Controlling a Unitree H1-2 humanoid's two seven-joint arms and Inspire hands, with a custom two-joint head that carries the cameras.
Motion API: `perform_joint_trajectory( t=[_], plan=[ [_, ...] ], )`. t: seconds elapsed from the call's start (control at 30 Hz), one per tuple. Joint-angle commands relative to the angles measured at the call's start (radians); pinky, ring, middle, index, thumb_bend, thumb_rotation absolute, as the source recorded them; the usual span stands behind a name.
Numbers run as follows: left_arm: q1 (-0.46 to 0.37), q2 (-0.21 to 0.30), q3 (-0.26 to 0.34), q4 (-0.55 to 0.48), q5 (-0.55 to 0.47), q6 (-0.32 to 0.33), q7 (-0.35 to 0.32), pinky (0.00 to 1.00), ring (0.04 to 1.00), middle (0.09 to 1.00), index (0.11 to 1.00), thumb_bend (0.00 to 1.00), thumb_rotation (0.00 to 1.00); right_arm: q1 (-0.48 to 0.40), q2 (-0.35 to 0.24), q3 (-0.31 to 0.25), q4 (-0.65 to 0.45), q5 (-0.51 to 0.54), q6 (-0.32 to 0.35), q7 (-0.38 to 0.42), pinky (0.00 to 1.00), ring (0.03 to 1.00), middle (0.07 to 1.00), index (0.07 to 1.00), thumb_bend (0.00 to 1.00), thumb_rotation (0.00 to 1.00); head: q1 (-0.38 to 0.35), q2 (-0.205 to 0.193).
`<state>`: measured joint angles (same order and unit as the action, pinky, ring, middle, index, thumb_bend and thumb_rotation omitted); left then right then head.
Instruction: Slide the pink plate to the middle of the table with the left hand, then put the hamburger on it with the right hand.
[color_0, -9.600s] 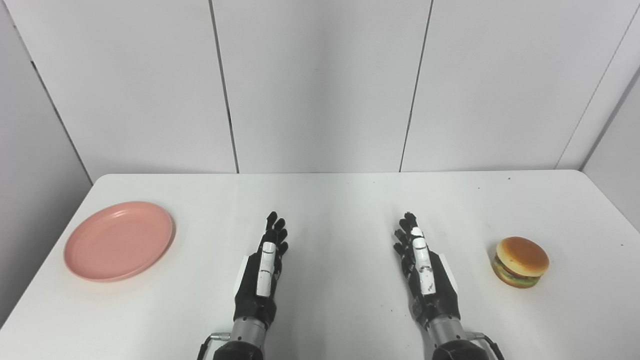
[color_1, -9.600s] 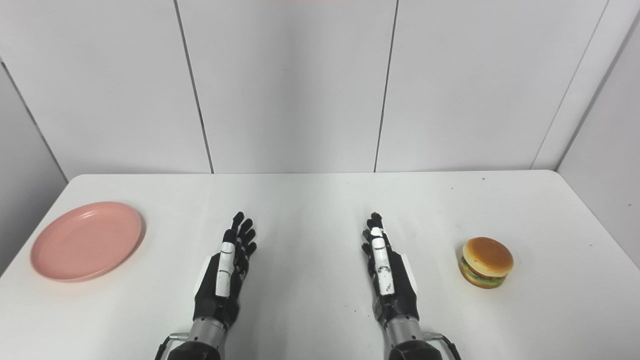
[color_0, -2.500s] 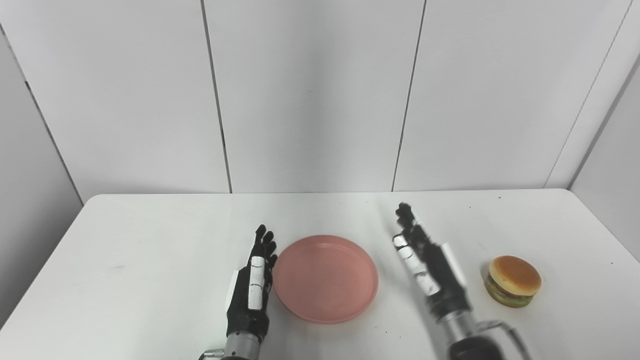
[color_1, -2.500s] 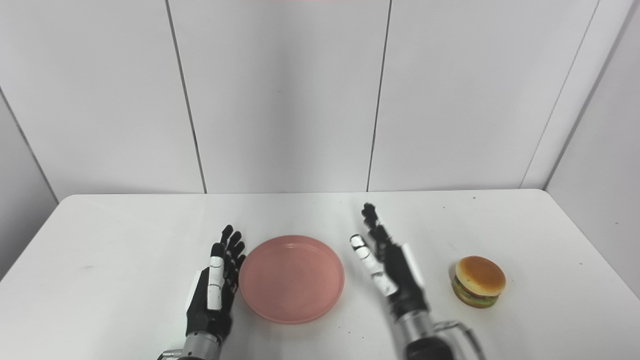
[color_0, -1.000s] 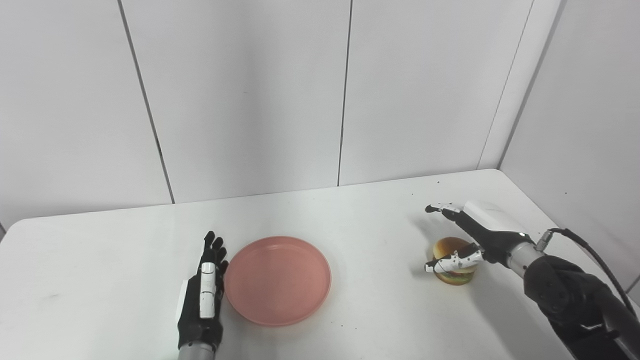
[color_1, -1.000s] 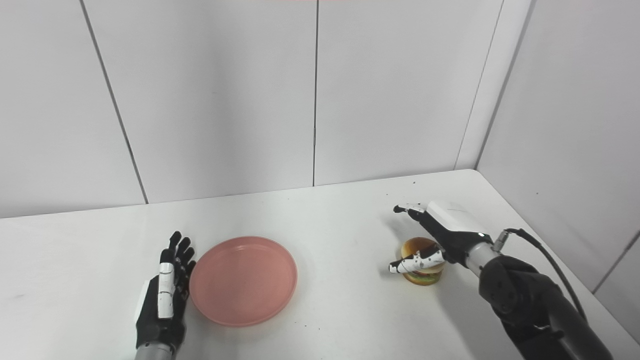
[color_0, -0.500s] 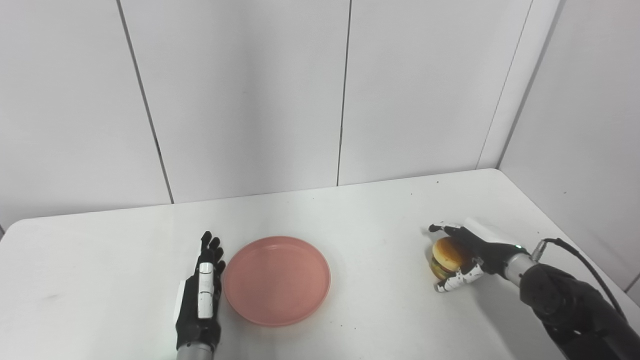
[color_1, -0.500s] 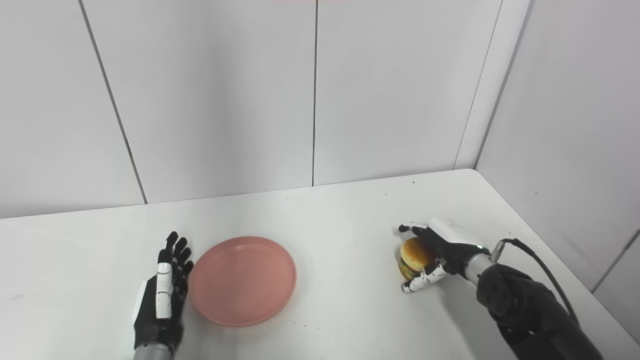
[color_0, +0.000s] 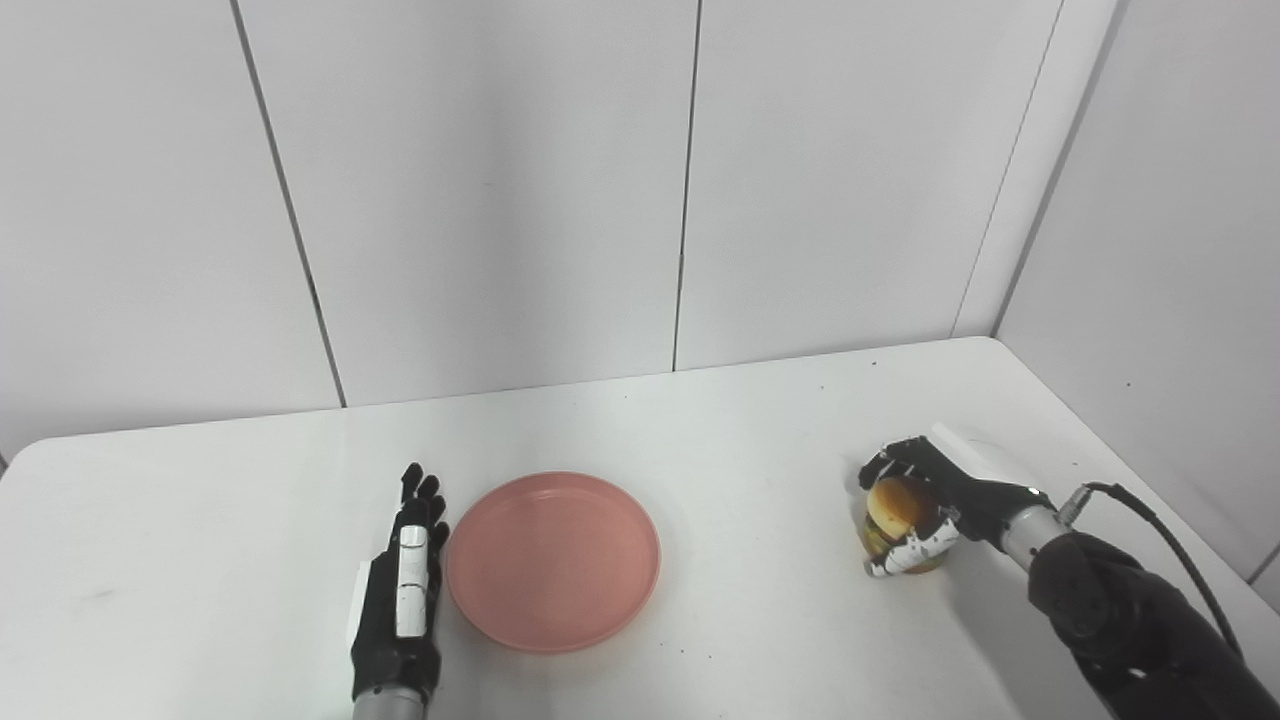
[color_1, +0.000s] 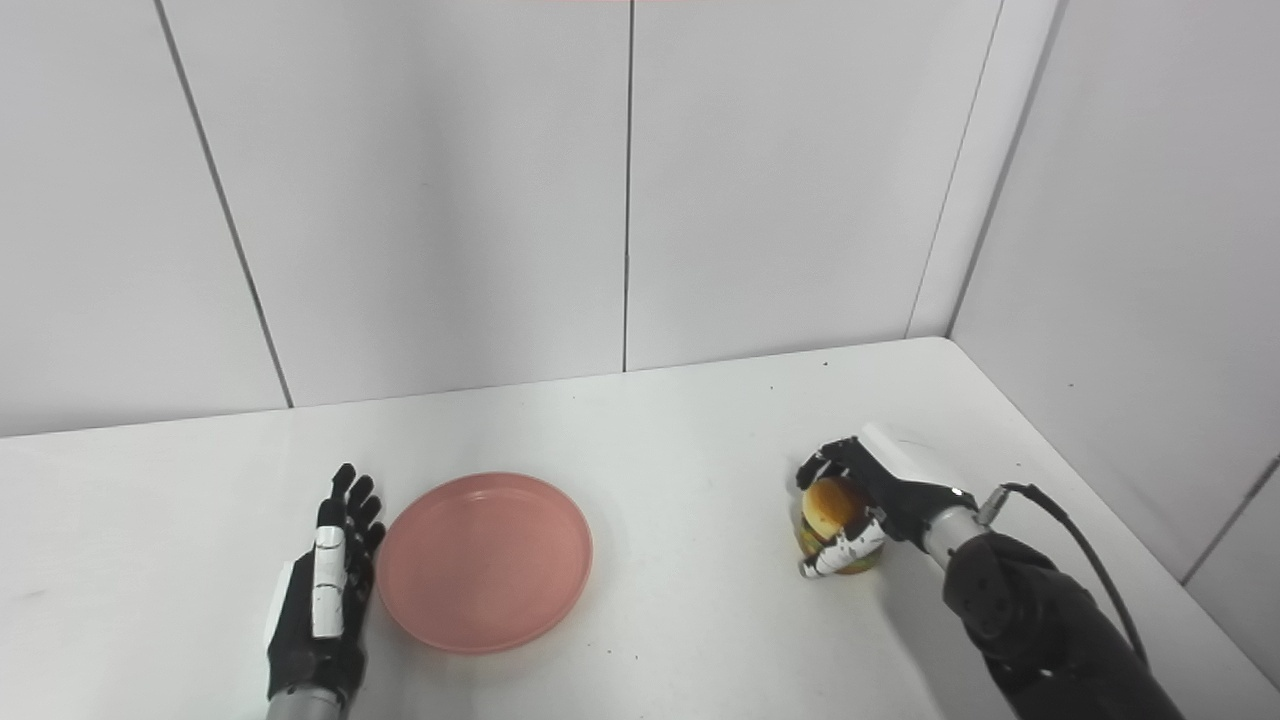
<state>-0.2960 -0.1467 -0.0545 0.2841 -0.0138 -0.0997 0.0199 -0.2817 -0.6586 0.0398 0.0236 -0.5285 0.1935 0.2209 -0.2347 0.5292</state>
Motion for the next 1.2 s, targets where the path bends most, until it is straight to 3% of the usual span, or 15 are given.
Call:
perform_joint_trajectory(
  t=[0.0, 0.1, 0.3, 0.47, 0.57, 0.9, 1.07, 1.17],
  plan=[
    [0.045, 0.006, 0.004, 0.021, -0.001, 0.001, 0.001, 1.00, 1.000, 1.000, 1.000, 0.75, 1.00, -0.036, -0.001, -0.035, -0.010, 0.013, -0.055, -0.066, 0.41, 0.466, 0.473, 0.511, 0.52, 0.00, 0.007, 0.002],
    [0.045, 0.003, 0.003, 0.016, -0.005, 0.010, -0.004, 1.00, 1.000, 1.000, 1.000, 0.74, 1.00, -0.043, 0.015, -0.043, -0.005, 0.025, -0.095, -0.102, 0.34, 0.407, 0.462, 0.514, 0.52, 0.00, 0.018, 0.004],
    [0.050, -0.012, -0.003, 0.016, 0.017, 0.006, 0.018, 1.00, 1.000, 1.000, 1.000, 0.73, 1.00, -0.079, 0.042, -0.029, -0.069, 0.019, -0.095, -0.100, 0.30, 0.369, 0.451, 0.516, 0.52, 0.00, 0.066, 0.008],
    [0.048, -0.024, -0.002, 0.020, 0.008, 0.010, 0.020, 1.00, 1.000, 1.000, 1.000, 0.72, 1.00, -0.118, 0.063, -0.007, -0.080, 0.033, -0.176, -0.105, 0.30, 0.369, 0.447, 0.512, 0.52, 0.00, 0.093, 0.008],
    [0.046, -0.029, -0.001, 0.029, 0.015, 0.003, 0.028, 1.00, 1.000, 1.000, 1.000, 0.73, 1.00, -0.170, 0.091, 0.031, -0.119, 0.043, -0.187, -0.065, 0.34, 0.407, 0.463, 0.505, 0.52, 0.00, 0.121, 0.008],
    [0.047, -0.054, 0.001, 0.048, 0.023, -0.023, 0.050, 1.00, 1.000, 1.000, 1.000, 0.72, 1.00, -0.292, 0.199, 0.135, -0.176, 0.082, -0.186, 0.038, 0.29, 0.359, 0.450, 0.507, 0.52, 0.00, 0.180, 0.012],
    [0.042, -0.057, -0.004, 0.058, 0.023, -0.025, 0.051, 1.00, 1.000, 1.000, 1.000, 0.73, 1.00, -0.328, 0.243, 0.199, -0.174, 0.050, -0.205, 0.066, 0.28, 0.348, 0.450, 0.507, 0.52, 0.00, 0.216, 0.010],
    [0.045, -0.066, -0.012, 0.039, 0.034, 0.002, 0.059, 1.00, 1.000, 1.000, 1.000, 0.71, 1.00, -0.332, 0.283, 0.242, -0.181, 0.028, -0.181, 0.096, 0.26, 0.323, 0.419, 0.505, 0.52, 0.00, 0.246, 0.009]
  ],
)
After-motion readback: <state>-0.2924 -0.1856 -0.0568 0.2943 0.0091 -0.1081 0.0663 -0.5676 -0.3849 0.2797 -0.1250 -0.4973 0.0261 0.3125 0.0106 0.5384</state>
